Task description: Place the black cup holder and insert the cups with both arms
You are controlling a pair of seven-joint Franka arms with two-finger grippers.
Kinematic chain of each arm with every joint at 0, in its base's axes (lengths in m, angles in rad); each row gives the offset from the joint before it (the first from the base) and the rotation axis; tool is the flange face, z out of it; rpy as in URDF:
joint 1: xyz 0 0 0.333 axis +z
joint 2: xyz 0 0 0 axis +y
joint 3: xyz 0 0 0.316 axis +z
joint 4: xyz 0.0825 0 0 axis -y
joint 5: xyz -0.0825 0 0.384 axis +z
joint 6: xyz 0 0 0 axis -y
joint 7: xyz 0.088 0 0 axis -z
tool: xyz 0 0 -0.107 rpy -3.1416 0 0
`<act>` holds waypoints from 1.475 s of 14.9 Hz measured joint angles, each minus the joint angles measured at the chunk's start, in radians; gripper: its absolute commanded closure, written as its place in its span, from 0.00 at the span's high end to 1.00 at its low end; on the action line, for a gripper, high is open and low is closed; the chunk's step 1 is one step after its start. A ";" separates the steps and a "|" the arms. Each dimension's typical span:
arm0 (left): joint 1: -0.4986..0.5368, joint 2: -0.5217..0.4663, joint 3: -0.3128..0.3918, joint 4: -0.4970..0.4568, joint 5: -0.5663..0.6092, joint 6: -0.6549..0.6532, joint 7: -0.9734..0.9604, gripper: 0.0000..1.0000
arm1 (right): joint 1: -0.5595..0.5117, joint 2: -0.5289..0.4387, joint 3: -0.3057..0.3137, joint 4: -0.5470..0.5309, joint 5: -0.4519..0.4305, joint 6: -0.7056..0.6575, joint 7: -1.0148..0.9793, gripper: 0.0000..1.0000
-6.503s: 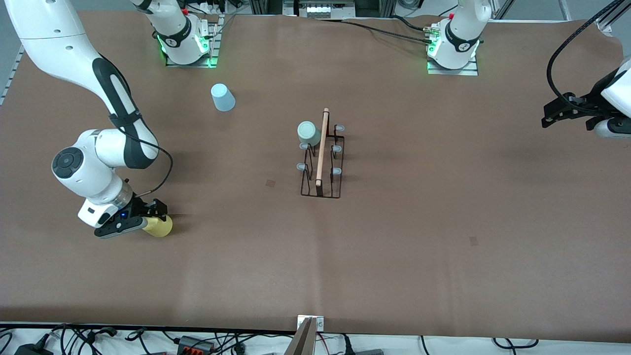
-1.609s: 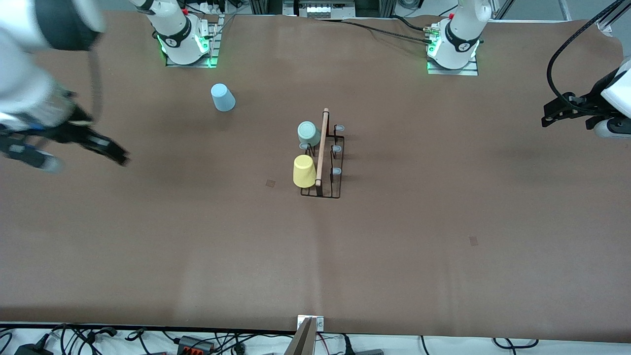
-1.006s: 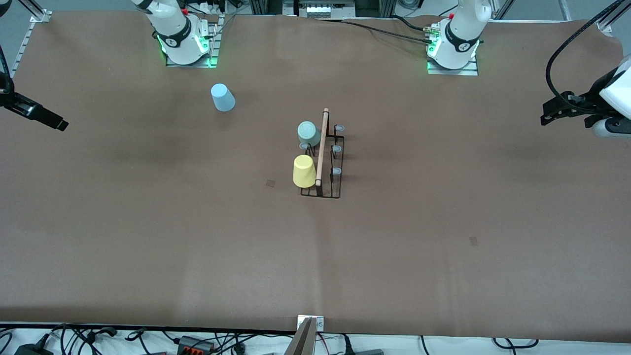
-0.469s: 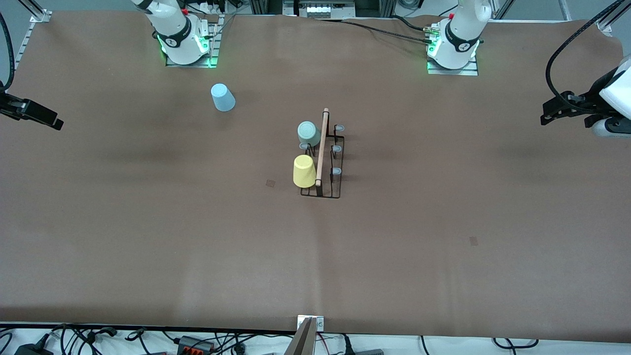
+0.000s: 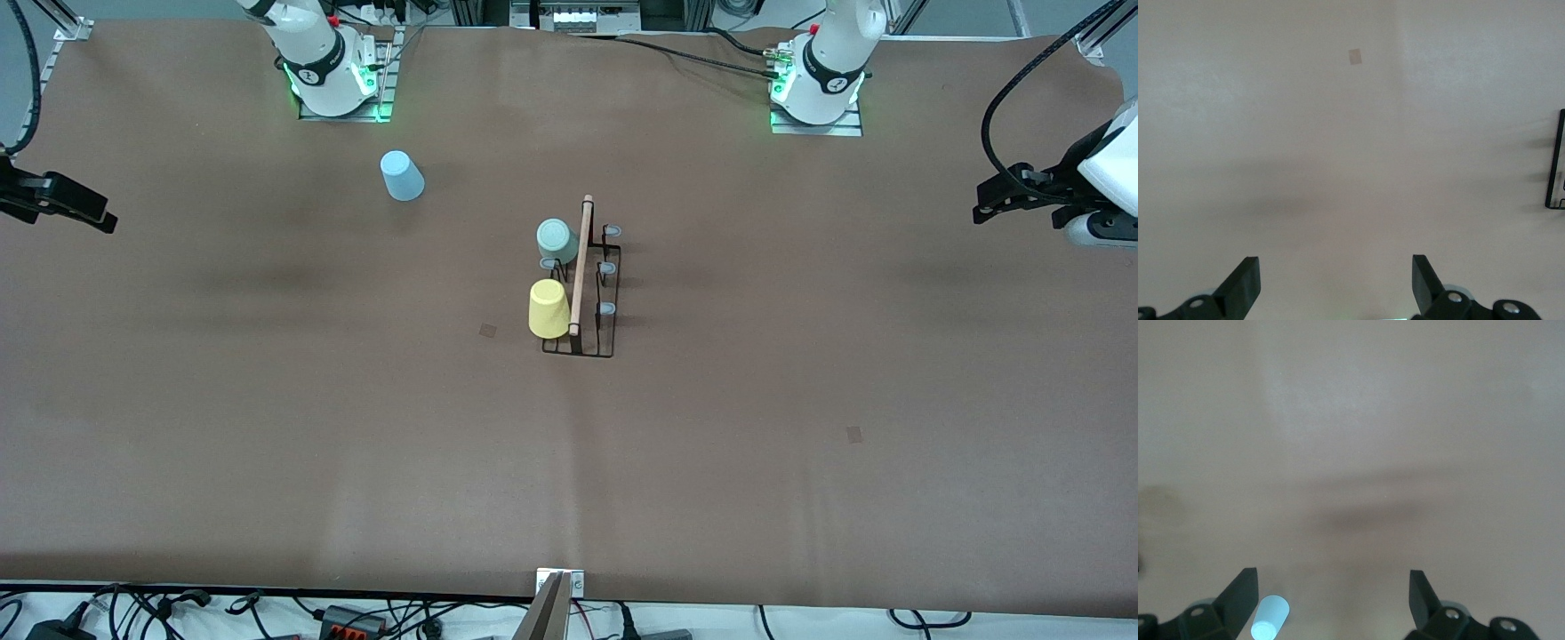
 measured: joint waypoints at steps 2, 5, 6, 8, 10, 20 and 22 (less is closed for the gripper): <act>0.000 0.000 0.000 0.000 0.000 0.000 0.000 1.00 | 0.012 0.001 0.001 0.000 0.000 0.000 0.000 1.00; 0.000 0.000 0.000 0.000 0.000 -0.001 0.000 1.00 | 0.016 0.004 0.000 0.000 0.000 0.001 0.000 1.00; 0.000 0.000 0.000 0.000 0.000 -0.002 0.000 1.00 | 0.016 0.007 -0.002 0.000 0.000 0.003 0.000 1.00; 0.000 0.000 0.000 0.000 0.000 -0.002 0.000 1.00 | 0.024 0.013 -0.011 0.000 0.000 0.010 0.000 1.00; 0.000 0.000 0.000 0.000 0.000 -0.002 0.000 1.00 | 0.050 0.017 -0.041 0.000 0.000 0.013 0.000 1.00; 0.002 0.000 0.002 0.000 0.000 -0.002 0.000 1.00 | 0.069 0.005 -0.068 0.000 0.000 0.012 -0.001 1.00; 0.002 0.000 0.002 0.000 0.000 -0.003 0.000 1.00 | 0.069 0.004 -0.070 0.000 0.000 0.010 -0.002 1.00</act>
